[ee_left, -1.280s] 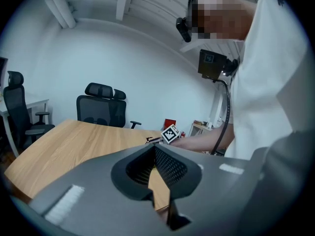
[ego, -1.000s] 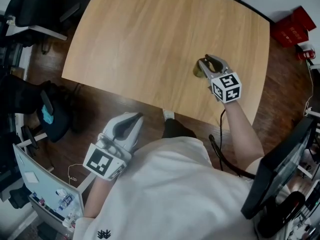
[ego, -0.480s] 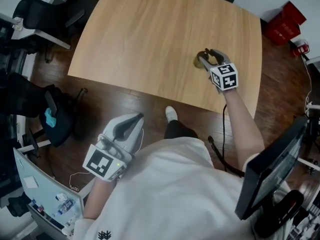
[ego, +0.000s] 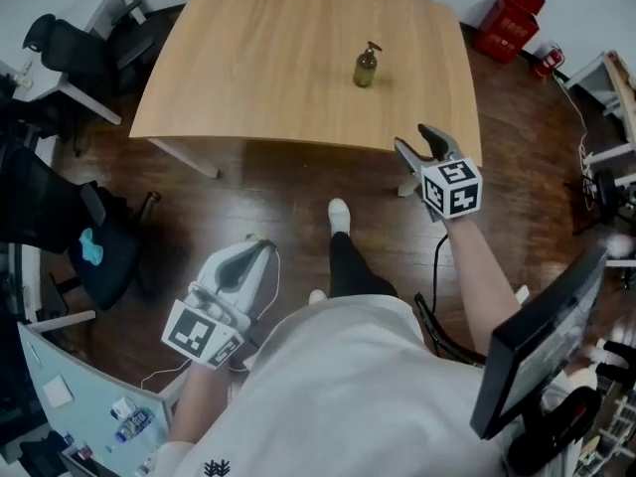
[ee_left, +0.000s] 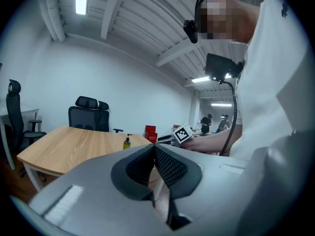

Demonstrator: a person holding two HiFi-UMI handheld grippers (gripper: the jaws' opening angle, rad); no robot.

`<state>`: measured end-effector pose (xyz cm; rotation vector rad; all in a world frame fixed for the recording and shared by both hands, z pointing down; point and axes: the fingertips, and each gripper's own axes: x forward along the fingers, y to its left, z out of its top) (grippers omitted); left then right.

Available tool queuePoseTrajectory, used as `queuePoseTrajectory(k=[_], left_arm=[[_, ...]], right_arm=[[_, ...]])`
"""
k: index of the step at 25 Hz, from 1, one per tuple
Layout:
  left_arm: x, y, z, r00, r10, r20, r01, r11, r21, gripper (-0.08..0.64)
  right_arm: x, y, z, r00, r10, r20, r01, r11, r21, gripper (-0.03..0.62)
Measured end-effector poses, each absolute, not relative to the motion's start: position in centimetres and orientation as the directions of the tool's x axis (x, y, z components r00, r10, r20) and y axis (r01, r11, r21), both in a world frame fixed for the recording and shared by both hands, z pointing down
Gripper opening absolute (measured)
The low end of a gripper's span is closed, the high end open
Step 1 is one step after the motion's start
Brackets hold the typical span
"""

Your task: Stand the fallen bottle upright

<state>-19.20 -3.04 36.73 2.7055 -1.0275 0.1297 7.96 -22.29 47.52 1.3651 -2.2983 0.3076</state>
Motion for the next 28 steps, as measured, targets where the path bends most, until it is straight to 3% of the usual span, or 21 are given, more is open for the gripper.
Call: queuePoseTrajectory(k=[10,28], left_arm=[[-15.8,3.1,37.3,0.838,-0.516,0.176,-0.542,-0.822,0.173,-0.002],[-3.0,18.9,35.0,0.849,-0.497,0.179,-0.519,-0.849,0.102,-0.001]], right_arm=[[8.7,-0.6,43.6,-0.384,-0.761,0.523,-0.882,0.470,0.037,0.253],[14.5,19.6,35.3,-0.518,-0.777,0.359,-0.828,0.560,0.017,0.250]])
